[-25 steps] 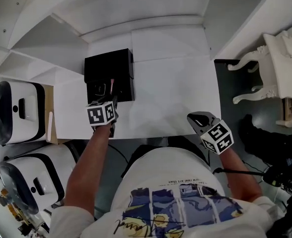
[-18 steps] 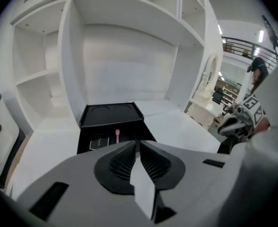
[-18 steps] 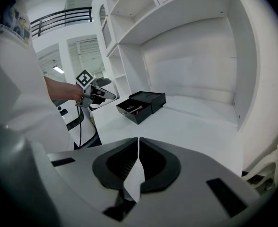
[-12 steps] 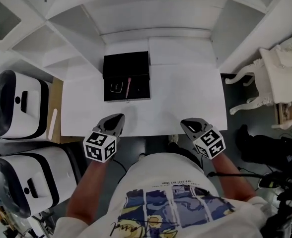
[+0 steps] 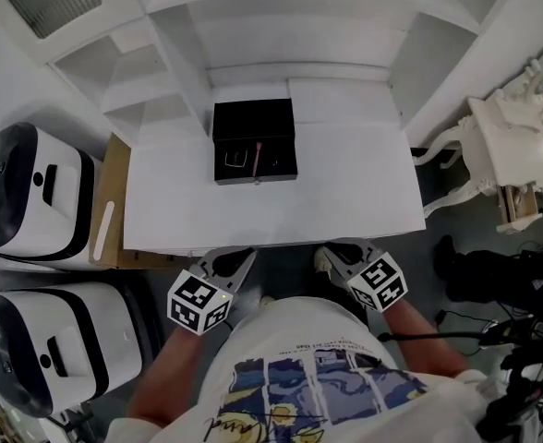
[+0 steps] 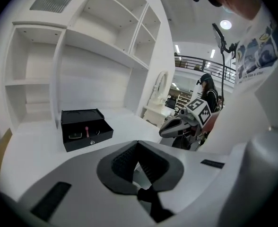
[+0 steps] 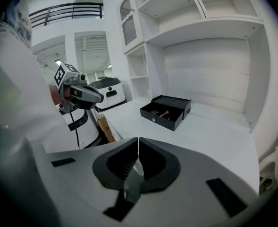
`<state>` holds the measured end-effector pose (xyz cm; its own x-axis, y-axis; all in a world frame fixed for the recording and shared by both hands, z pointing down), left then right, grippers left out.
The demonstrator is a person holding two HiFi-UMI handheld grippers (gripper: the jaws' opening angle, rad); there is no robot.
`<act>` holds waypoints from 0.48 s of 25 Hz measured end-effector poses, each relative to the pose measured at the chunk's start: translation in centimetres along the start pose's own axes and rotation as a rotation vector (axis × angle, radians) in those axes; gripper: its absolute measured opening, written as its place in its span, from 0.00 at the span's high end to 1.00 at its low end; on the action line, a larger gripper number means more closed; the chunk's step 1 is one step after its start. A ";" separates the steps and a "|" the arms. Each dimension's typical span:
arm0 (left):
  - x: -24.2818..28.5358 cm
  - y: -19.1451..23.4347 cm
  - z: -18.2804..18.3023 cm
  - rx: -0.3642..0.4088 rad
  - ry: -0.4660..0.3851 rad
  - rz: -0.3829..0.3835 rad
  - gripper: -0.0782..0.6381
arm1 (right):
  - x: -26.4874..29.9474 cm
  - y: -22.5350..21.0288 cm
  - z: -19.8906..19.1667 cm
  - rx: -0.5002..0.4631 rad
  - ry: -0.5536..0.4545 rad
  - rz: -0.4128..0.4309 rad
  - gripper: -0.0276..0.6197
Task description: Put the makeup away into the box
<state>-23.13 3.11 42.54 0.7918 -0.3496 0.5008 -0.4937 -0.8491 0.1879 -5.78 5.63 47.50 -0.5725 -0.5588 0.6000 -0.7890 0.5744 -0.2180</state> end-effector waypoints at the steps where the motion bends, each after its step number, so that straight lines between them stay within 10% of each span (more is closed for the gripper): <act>1: -0.5 -0.5 -0.4 0.006 -0.001 -0.013 0.87 | 0.0 0.8 -0.2 -0.002 -0.001 -0.001 0.91; 12: -5.0 -4.6 -4.0 -0.009 -0.026 -0.074 0.87 | -0.7 7.7 -2.1 -0.022 -0.008 -0.004 0.92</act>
<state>-26.26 10.33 42.53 0.8353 -0.2958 0.4635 -0.4362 -0.8696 0.2311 -10.97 11.76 47.01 -0.5716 -0.5658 0.5943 -0.7860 0.5854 -0.1987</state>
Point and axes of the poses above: the fingertips, and each gripper's own axes: x forward along the fingers, y to its left, z out of its top, the point moved 2 cm from there along -x, backward along the fingers, and after that the axes turned 5 degrees about x, right-handed, at the moved point
